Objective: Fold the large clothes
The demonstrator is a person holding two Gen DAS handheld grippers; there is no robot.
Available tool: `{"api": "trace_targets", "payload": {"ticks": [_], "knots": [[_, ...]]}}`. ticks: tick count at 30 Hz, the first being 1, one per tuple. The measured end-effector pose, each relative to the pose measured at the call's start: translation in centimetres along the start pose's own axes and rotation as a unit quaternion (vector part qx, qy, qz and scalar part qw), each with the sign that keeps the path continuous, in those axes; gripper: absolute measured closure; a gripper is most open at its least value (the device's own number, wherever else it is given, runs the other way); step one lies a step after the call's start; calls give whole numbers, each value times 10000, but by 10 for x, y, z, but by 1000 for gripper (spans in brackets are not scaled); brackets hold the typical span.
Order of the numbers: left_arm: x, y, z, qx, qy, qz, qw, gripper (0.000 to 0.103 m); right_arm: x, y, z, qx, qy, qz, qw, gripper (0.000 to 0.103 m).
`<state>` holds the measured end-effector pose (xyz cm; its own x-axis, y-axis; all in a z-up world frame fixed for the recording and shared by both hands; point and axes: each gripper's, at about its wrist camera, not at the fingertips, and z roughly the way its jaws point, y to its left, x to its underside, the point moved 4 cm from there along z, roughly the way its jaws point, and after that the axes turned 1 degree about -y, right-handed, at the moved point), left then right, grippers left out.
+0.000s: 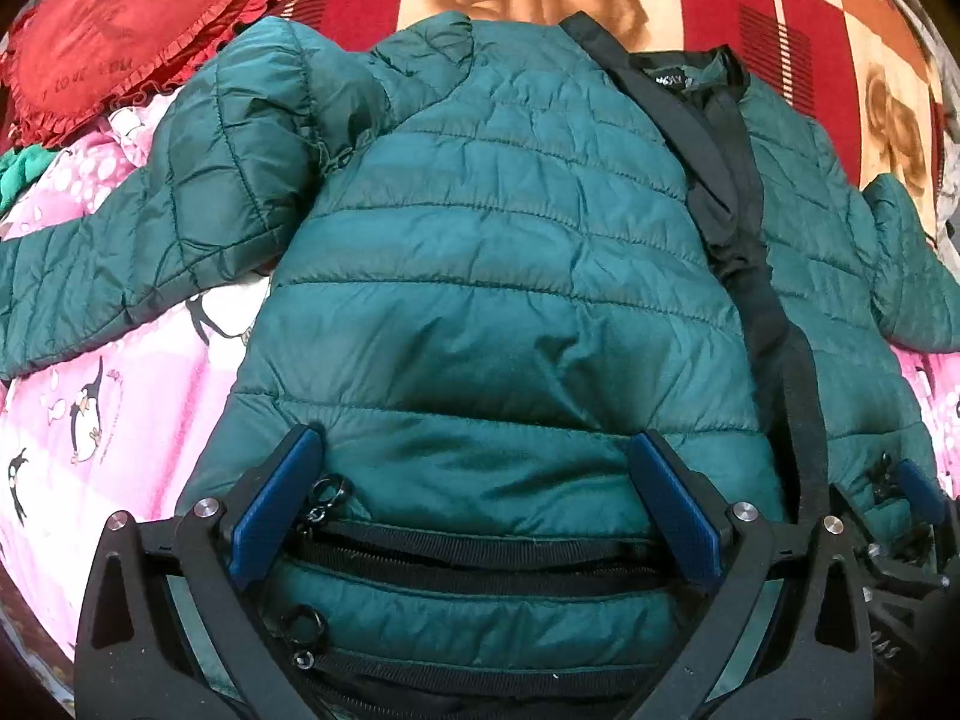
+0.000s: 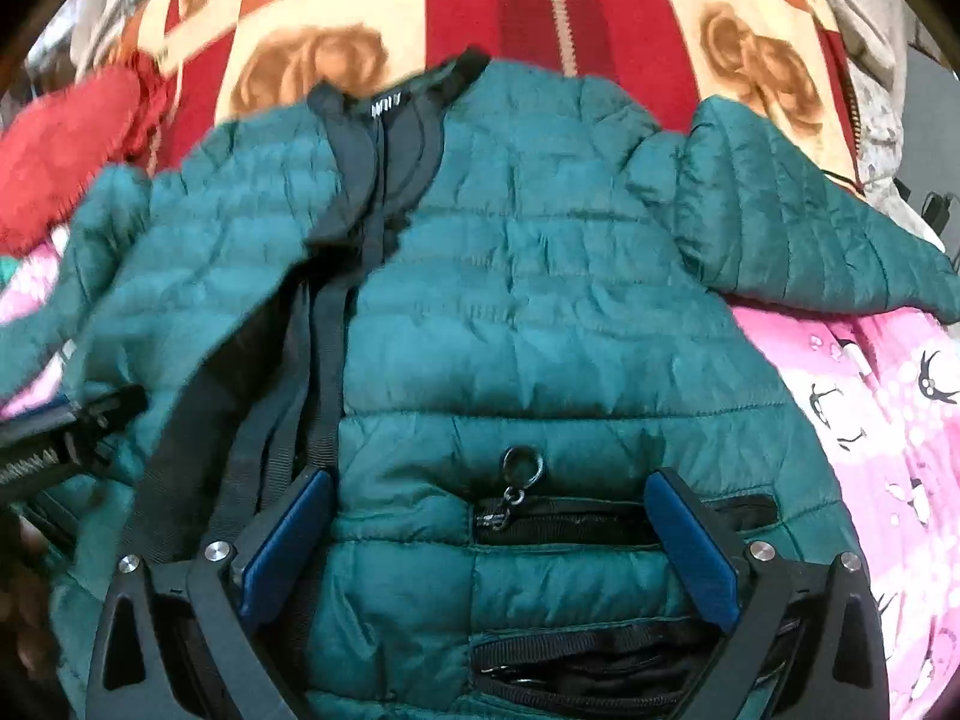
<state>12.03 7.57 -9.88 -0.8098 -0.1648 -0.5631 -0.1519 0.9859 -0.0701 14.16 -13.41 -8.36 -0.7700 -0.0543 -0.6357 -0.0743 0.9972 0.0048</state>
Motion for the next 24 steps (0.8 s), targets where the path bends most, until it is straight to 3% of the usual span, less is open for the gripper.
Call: {"api": "trace_targets", "payload": {"ticks": [5,7,16,24], "knots": [[0,2,-18,-39,-297,-85,9995,1,-13,-8,-48,152,-1123,57,9935,0],[-1,4,-31,-29,-530,-127,9985,1,-15,-7,-60,208,-1377,23,9903,0],[-2,10,-75,3,-1328,-251,9908,1,-16,-8,-98,59,-1993,172,9798,0],[-2,2,-88,123,-1583,-157,9872,1,-12,-12,-110,-45,-2058,360,9779,0]]}}
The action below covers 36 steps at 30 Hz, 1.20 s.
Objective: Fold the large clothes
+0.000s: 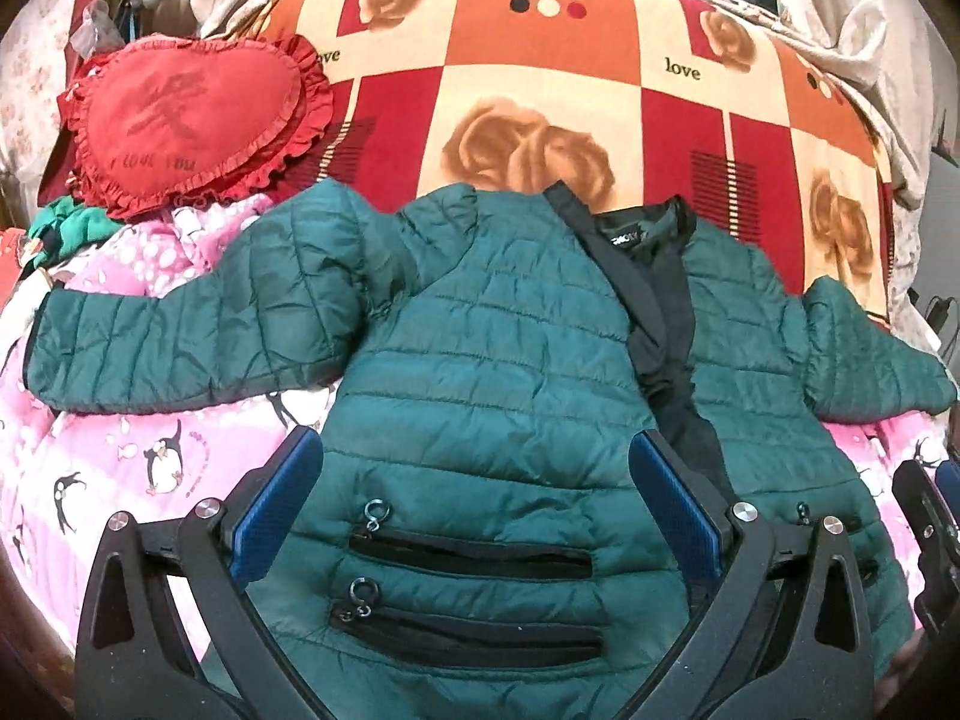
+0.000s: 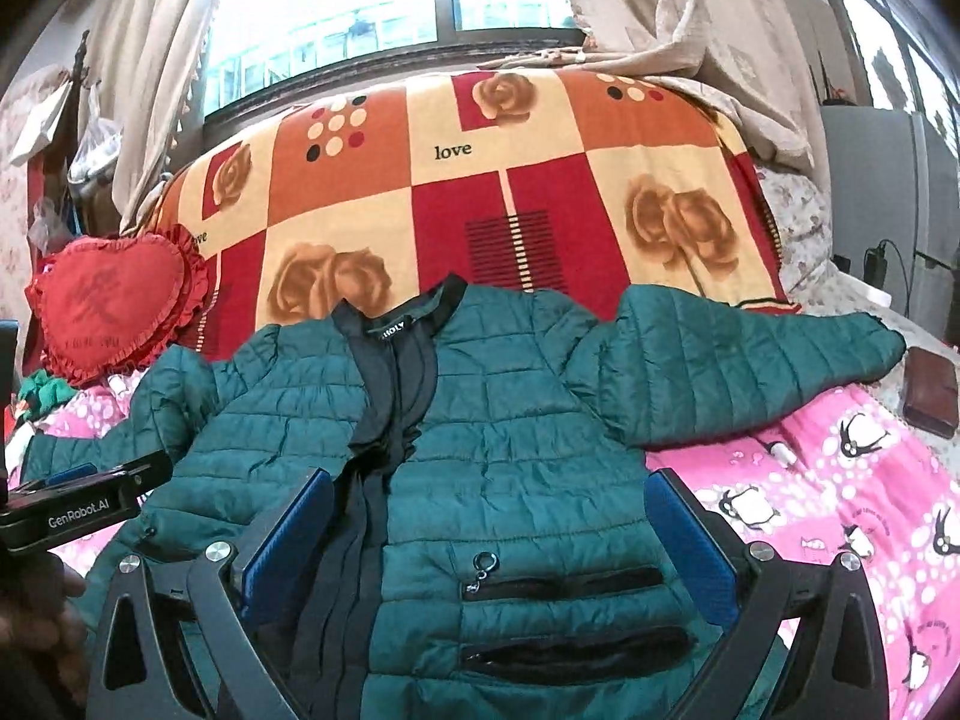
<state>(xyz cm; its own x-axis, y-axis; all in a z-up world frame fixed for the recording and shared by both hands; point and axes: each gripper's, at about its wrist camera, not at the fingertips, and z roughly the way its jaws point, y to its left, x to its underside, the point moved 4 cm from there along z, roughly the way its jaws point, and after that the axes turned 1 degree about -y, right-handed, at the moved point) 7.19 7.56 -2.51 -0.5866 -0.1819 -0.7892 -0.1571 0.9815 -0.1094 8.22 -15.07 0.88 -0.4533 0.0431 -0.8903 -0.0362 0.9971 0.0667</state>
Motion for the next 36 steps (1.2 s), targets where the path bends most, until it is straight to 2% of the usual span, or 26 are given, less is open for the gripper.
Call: {"api": "trace_targets", "payload": {"ticks": [5,12,23,26,32,36], "knots": [[1,-2,0,43,11,25,10000,1,1,5,-5,-30,-61,-75,9999,0],[2,-4,2,107,87,31,9999,1,7,6,10,31,263,-141,9996,0],[0,11,4,125,173,-296,9993,1,11,7,18,117,422,-199,9988,0],[-6,41,16,139,339,-798,9961,1,12,9,18,116,425,-250,9987,0],[-18,147,23,-920,280,-985,9905,1,13,15,20,55,440,-353,9984,0],[-9,229,18,-1471,375,-1333,9794,1,13,19,20,14,440,-404,9982,0]]}}
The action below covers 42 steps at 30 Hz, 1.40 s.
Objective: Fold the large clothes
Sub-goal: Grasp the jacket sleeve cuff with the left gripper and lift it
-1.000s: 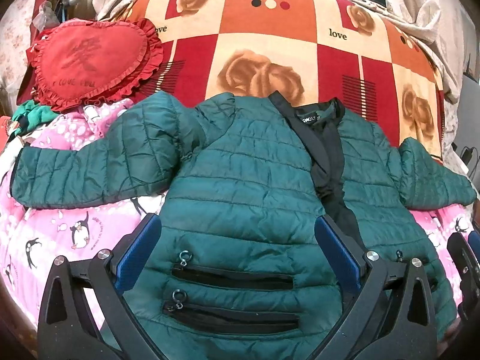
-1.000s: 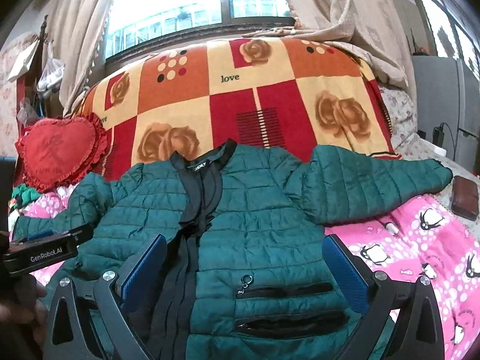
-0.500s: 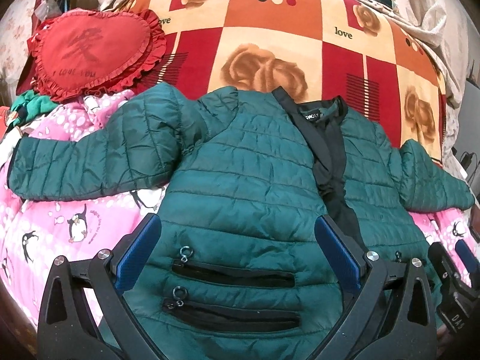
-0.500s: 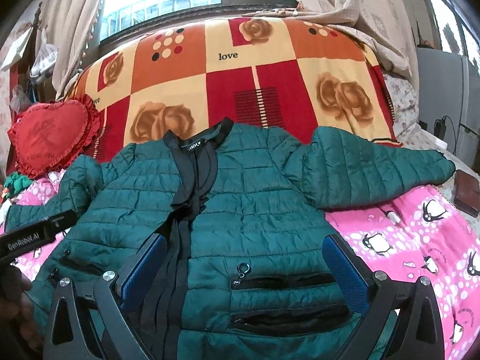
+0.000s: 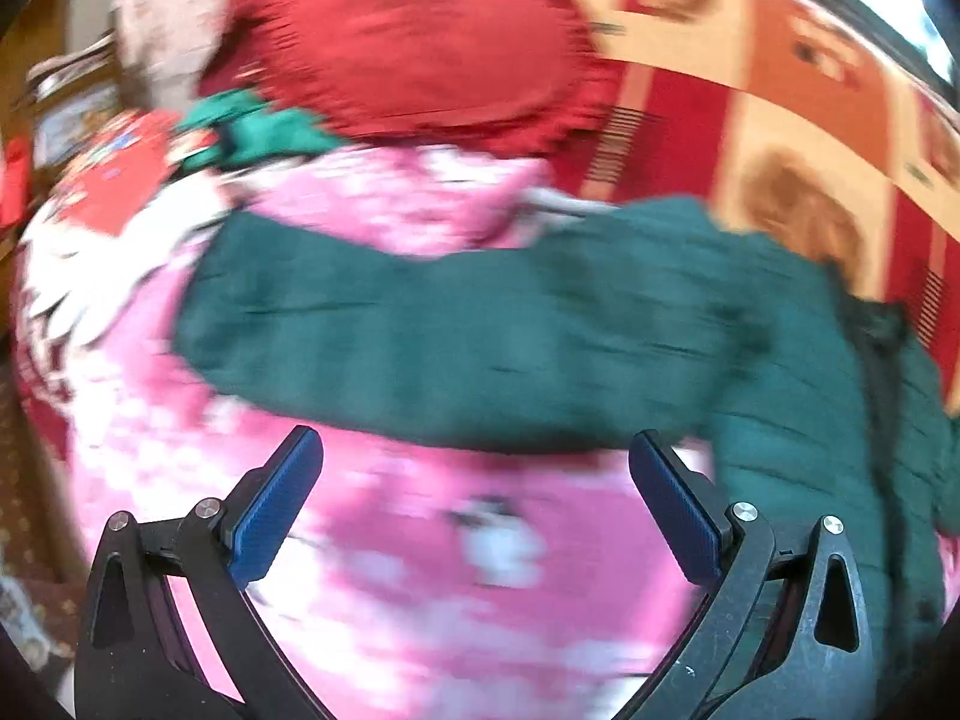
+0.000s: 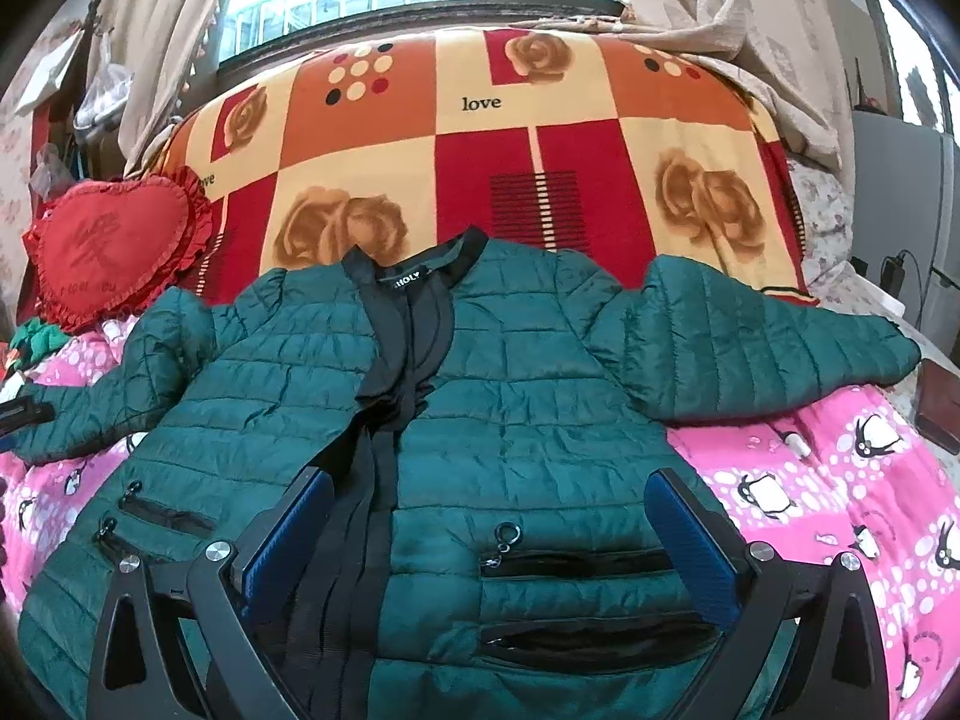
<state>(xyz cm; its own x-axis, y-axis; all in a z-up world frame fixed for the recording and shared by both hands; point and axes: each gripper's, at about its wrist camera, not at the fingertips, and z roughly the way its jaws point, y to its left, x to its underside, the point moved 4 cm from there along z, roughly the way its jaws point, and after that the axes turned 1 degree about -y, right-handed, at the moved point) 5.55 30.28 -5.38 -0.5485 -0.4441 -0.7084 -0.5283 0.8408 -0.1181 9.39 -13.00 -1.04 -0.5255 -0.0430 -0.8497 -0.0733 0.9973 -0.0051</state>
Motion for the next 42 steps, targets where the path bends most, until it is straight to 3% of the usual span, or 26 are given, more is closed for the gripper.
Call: {"api": "trace_targets", "payload": {"ticks": [6,9,13,20,21,23,24,25,26,31,36,38,42], "knots": [[6,101,14,-26,-121,-872,9961,1,0,-2,1,-10,29,60,10000,0],[12,131,31,404,-57,-1388,9895,1,1,-1,3,-21,83,60,9999,0],[9,144,56,1148,121,-1944,9741,1,3,0,6,-25,133,63,9999,0],[-15,140,77,1362,1,-2346,9625,2,7,3,18,-20,341,27,9994,0],[-17,139,77,1419,-31,-2432,9595,8,7,3,19,-19,363,18,9993,0],[-20,136,80,1417,25,-2427,9597,56,8,4,22,-15,418,1,9991,0],[-20,135,81,1373,64,-2441,9599,63,8,4,23,-10,441,-7,9990,0],[-20,135,80,1424,12,-2463,9587,77,9,4,25,-20,459,-4,9989,0],[-21,134,78,1436,-25,-2446,9589,82,9,4,25,-24,472,2,9989,0],[-30,125,68,1464,-257,-2085,9667,81,10,1,26,-44,519,83,9986,0],[-42,125,82,1449,-245,-2028,9681,81,10,-4,26,-67,539,218,9983,0],[-44,124,91,1455,-141,-2002,9688,69,10,-5,26,-78,563,260,9980,0],[-45,126,100,1481,-101,-2137,9656,68,9,-6,26,-85,598,281,9978,0]]}}
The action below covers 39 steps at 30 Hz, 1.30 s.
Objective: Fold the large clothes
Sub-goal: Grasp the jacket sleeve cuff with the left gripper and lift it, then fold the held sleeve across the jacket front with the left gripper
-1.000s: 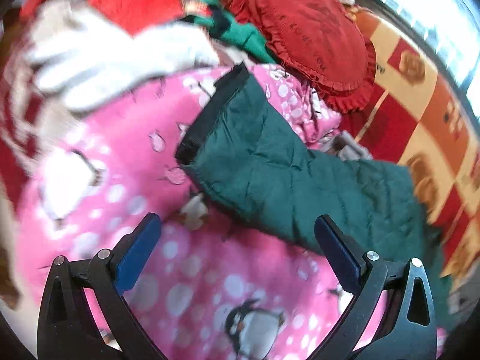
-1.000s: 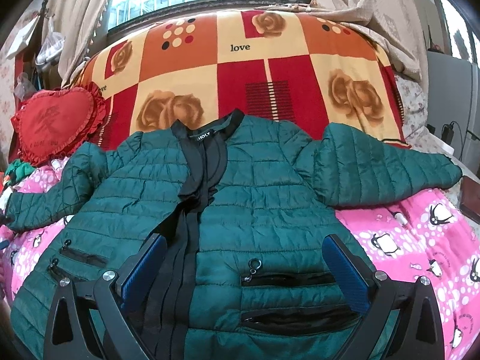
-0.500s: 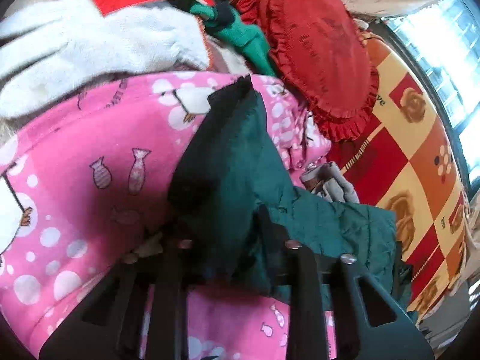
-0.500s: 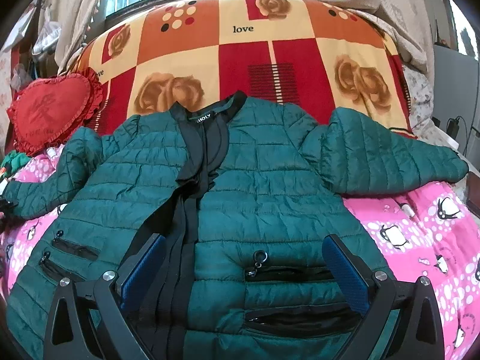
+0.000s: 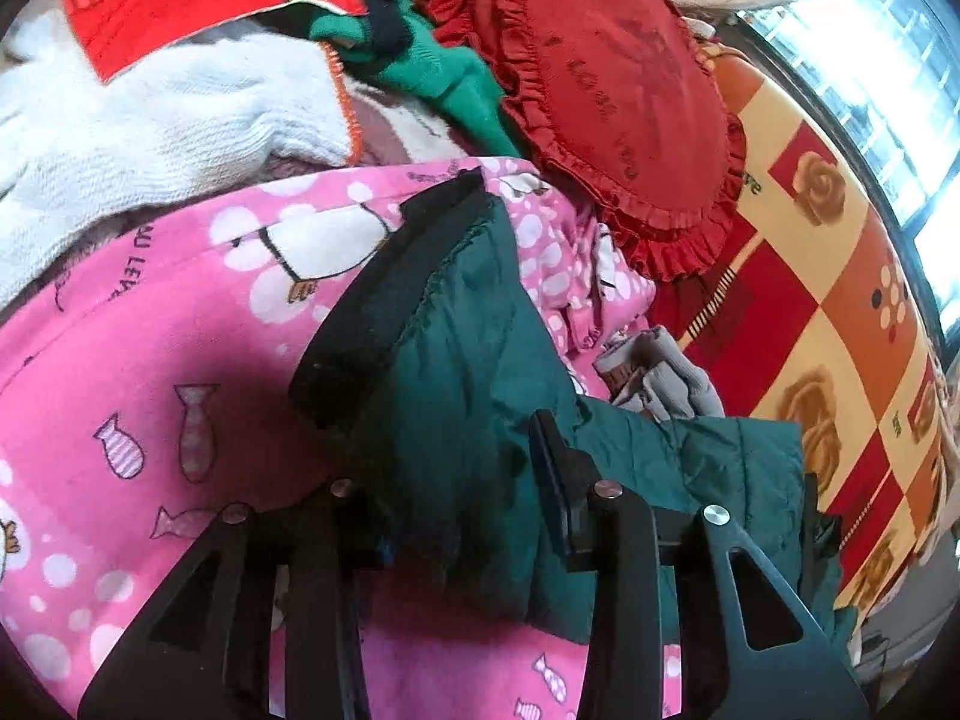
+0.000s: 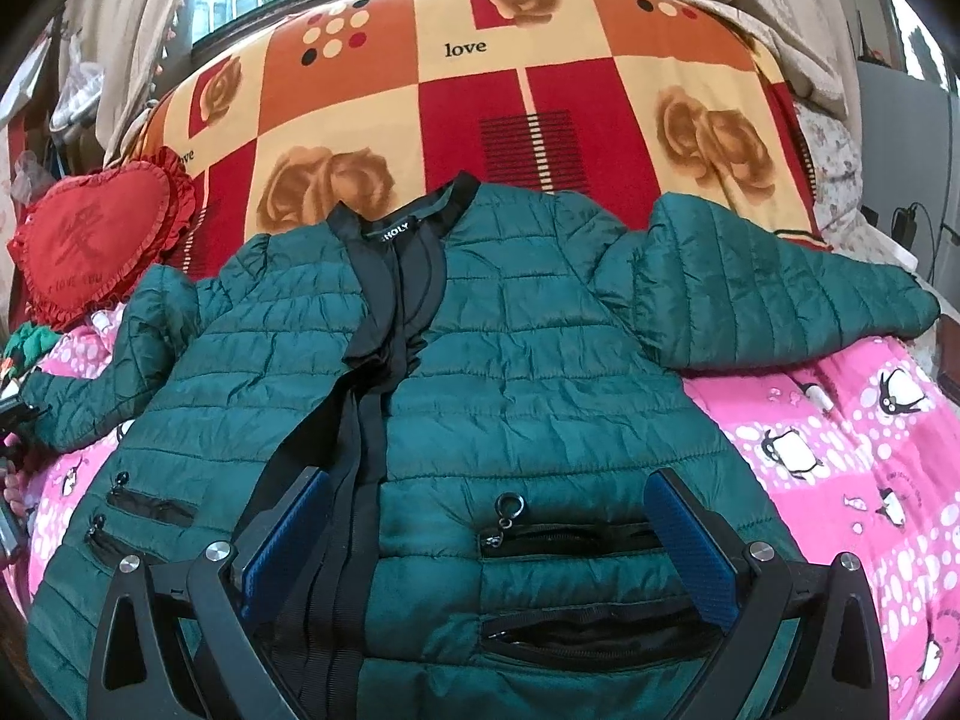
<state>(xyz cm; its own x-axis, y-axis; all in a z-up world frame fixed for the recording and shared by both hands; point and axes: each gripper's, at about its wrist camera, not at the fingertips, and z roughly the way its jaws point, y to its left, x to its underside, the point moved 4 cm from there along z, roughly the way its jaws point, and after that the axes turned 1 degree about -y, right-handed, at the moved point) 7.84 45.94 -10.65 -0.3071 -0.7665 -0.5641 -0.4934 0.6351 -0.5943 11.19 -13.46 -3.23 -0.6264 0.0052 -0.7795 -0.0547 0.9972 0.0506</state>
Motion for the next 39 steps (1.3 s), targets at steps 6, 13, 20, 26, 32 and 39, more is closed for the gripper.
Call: {"api": "trace_targets", "payload": {"ticks": [6,13,20,26,32,39], "knots": [[-5,-20,-21,-41,-189,140,9997,93,-3,-3,-4,34,-30,84,10000,0],[4,-116,-43,1048,-65,412,9936,93,-5,-23,-14,496,65,168,9986,0],[47,-233,-45,1923,285,794,9777,93,-4,-64,-24,783,51,575,9953,0],[105,-327,-28,2377,746,1310,9596,93,-2,-78,-22,844,113,606,9945,0],[167,-400,0,2765,1187,1850,9355,93,-2,-91,-26,1056,36,644,9923,0],[229,-404,66,2671,1813,1487,9347,93,-2,-108,-21,1075,76,954,9896,0]]}}
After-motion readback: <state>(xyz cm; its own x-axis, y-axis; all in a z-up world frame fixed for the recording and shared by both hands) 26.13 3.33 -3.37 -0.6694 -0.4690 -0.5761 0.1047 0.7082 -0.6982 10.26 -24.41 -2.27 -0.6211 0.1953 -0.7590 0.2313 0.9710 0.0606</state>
